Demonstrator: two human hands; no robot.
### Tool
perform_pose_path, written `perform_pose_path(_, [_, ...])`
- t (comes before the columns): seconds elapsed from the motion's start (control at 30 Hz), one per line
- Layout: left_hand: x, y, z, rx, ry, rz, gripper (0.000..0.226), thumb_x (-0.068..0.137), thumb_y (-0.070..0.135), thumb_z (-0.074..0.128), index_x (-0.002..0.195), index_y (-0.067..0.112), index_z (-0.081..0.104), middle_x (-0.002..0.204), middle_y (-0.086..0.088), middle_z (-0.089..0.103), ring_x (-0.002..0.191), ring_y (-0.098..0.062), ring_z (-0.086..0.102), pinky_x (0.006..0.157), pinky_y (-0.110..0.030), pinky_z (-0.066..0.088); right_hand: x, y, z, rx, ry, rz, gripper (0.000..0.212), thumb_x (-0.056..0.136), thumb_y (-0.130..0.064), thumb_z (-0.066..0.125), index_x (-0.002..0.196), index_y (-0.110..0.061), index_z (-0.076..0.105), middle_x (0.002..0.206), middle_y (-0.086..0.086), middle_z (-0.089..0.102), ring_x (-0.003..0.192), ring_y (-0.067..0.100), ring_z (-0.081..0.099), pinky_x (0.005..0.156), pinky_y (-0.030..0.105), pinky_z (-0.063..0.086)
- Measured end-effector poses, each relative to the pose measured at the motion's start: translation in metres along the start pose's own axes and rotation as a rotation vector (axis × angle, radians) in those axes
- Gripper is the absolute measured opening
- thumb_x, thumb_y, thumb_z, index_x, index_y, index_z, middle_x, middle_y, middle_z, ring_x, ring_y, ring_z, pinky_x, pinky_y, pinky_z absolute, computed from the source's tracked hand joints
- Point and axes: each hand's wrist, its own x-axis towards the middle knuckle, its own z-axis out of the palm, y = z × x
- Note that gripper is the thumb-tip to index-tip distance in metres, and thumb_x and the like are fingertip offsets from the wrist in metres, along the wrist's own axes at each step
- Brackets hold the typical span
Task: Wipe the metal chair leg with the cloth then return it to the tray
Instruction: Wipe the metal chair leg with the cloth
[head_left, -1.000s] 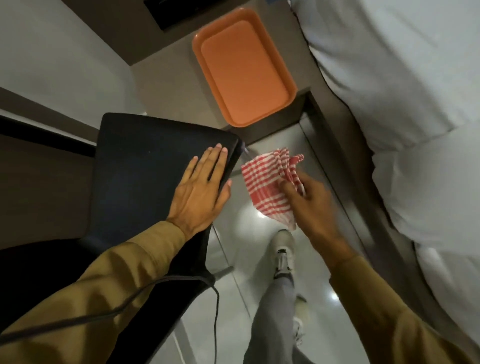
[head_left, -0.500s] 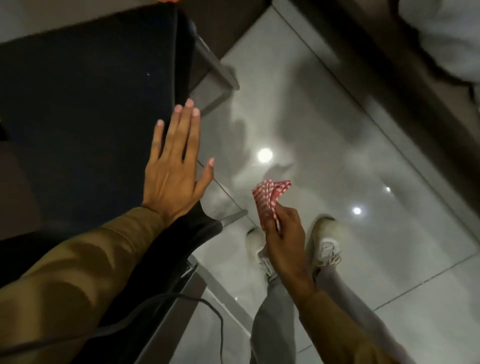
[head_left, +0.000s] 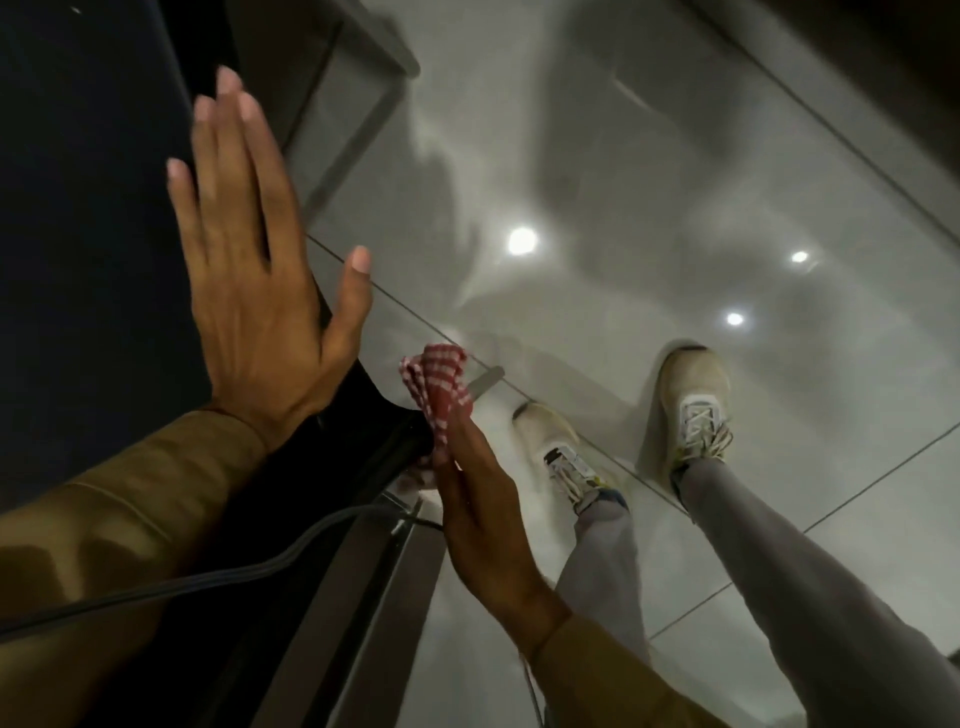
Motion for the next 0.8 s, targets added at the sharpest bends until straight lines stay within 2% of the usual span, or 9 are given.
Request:
perform_pose_path(0.1, [0.0,0.002,-0.001,-0.002,0.01,-0.008,0.083,0.112,0.044,0.034,0.166,-0.018,0.019,0.176,-0.038,0.022,0.167,-0.051,0.019,0.139,-0.057,0.008,0.011,0.016,-0.002,0.079,0.055,0.0,0.043,0.103,0.013,0.047,0.146,0.005,0.051,0.15,0.017,0.058,0.143,0.016,0.053,0.124,0.034,0.041])
perform_pose_path(0.2, [0.002,0.001,0.001,0.004,0.019,-0.003,0.082,0.112,0.043,0.035,0.166,-0.017,0.021,0.176,-0.037,0.023,0.167,-0.051,0.02,0.139,-0.059,0.009,0.029,0.034,-0.002,0.223,0.05,0.048,0.038,0.1,0.019,0.045,0.135,0.013,0.059,0.132,0.028,0.066,0.113,-0.012,0.062,0.103,0.006,0.047])
perform_pose_path(0.23, [0.003,0.001,0.002,0.006,0.021,-0.004,0.082,0.112,0.043,0.035,0.166,-0.017,0.021,0.176,-0.037,0.023,0.167,-0.051,0.021,0.139,-0.06,0.009,0.034,0.039,-0.001,0.275,0.038,0.059,0.037,0.099,0.018,0.047,0.133,0.012,0.061,0.125,0.028,0.069,0.105,-0.012,0.062,0.098,0.003,0.047])
perform_pose_path(0.33, [0.002,0.001,0.003,0.014,-0.002,-0.008,0.082,0.112,0.043,0.035,0.166,-0.018,0.02,0.176,-0.037,0.022,0.168,-0.051,0.02,0.139,-0.064,0.011,0.058,0.063,-0.004,0.435,0.031,0.154,0.028,0.1,0.004,0.055,0.124,0.015,0.066,0.107,0.027,0.066,0.086,0.012,0.066,0.081,0.02,0.058])
perform_pose_path(0.4, [0.002,0.0,0.002,0.021,-0.016,-0.01,0.082,0.113,0.043,0.034,0.166,-0.017,0.019,0.177,-0.036,0.021,0.168,-0.052,0.019,0.139,-0.065,0.01,0.081,0.076,-0.008,0.353,0.106,0.303,0.032,0.104,-0.009,0.053,0.105,0.02,0.068,0.092,0.028,0.06,0.071,0.024,0.06,0.068,0.032,0.053])
perform_pose_path(0.5, [0.001,-0.001,0.004,0.023,-0.01,-0.006,0.08,0.114,0.042,0.036,0.167,-0.016,0.02,0.178,-0.035,0.021,0.168,-0.051,0.018,0.139,-0.063,0.008,0.11,0.095,-0.014,0.324,0.132,0.424,0.045,0.106,-0.018,0.052,0.066,-0.006,0.07,0.055,0.01,0.058,0.049,0.02,0.053,0.052,0.031,0.044])
perform_pose_path(0.63, [0.001,-0.003,0.007,0.04,0.003,0.004,0.079,0.115,0.043,0.035,0.168,-0.014,0.021,0.178,-0.033,0.022,0.168,-0.05,0.019,0.139,-0.059,0.008,0.113,0.084,-0.009,0.113,0.127,0.413,0.031,0.105,-0.015,0.054,0.086,0.008,0.066,0.067,0.018,0.06,0.053,0.026,0.053,0.052,0.033,0.044])
perform_pose_path(0.7, [-0.001,-0.004,0.006,0.053,0.003,0.011,0.078,0.116,0.044,0.034,0.168,-0.012,0.019,0.179,-0.031,0.022,0.169,-0.048,0.018,0.14,-0.057,0.007,0.089,0.068,-0.011,0.045,0.052,0.288,0.026,0.102,-0.009,0.057,0.101,0.015,0.067,0.081,0.027,0.065,0.061,0.036,0.056,0.056,0.036,0.049])
perform_pose_path(0.8, [-0.001,-0.002,0.006,0.048,0.004,0.018,0.078,0.116,0.044,0.034,0.169,-0.01,0.018,0.18,-0.029,0.021,0.169,-0.046,0.017,0.14,-0.056,0.007,0.042,0.048,-0.009,0.045,0.072,0.08,0.026,0.097,-0.003,0.058,0.117,0.008,0.071,0.097,0.022,0.075,0.077,0.025,0.071,0.07,0.025,0.06])
